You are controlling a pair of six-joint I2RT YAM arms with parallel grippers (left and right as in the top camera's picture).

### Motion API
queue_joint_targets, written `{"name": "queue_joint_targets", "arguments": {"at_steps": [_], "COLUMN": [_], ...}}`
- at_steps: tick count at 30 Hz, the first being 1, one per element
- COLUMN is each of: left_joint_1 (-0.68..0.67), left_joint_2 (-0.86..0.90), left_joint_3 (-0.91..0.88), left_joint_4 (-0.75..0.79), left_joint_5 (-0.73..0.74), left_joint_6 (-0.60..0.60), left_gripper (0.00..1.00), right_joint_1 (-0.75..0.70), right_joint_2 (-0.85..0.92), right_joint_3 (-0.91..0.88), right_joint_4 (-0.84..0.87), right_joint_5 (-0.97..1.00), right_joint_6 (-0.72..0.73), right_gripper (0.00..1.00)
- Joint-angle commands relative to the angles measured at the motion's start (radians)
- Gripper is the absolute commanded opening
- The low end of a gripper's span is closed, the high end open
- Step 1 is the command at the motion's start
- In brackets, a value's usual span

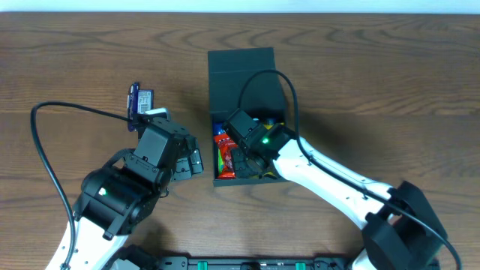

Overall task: Pack container
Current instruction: 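Push the red bag down into the box beside the yellow bag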

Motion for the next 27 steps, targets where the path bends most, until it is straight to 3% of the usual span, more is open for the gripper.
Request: {"name": "queue_joint_targets", "arguments": {"at_steps": [1,18,27], "left_joint_1": [0.0,0.0,0.0], "left_joint_2": [0.001,0.001,0.001], "left_joint_3": [0.02,0.02,0.02], "left_joint_4": [-0.003,-0.003,-0.003], "left_joint_5": [0.0,0.0,0.0], "left_joint_6": [-0.011,-0.011,-0.011], "left_gripper": [0.95,0.95,0.95], "right_joint_1": [0.011,0.01,-0.007], "right_joint_2": [0.032,0.132,0.026], "right_joint_3": [0.003,0.003,0.046], "right_joint_4": [-0.015,-0.012,-0.092], "right_joint_5": [-0.015,-0.015,-0.015], "right_joint_6": [-0.015,-0.015,-0.016], "right_gripper": [0.02,0.01,0.01]}}
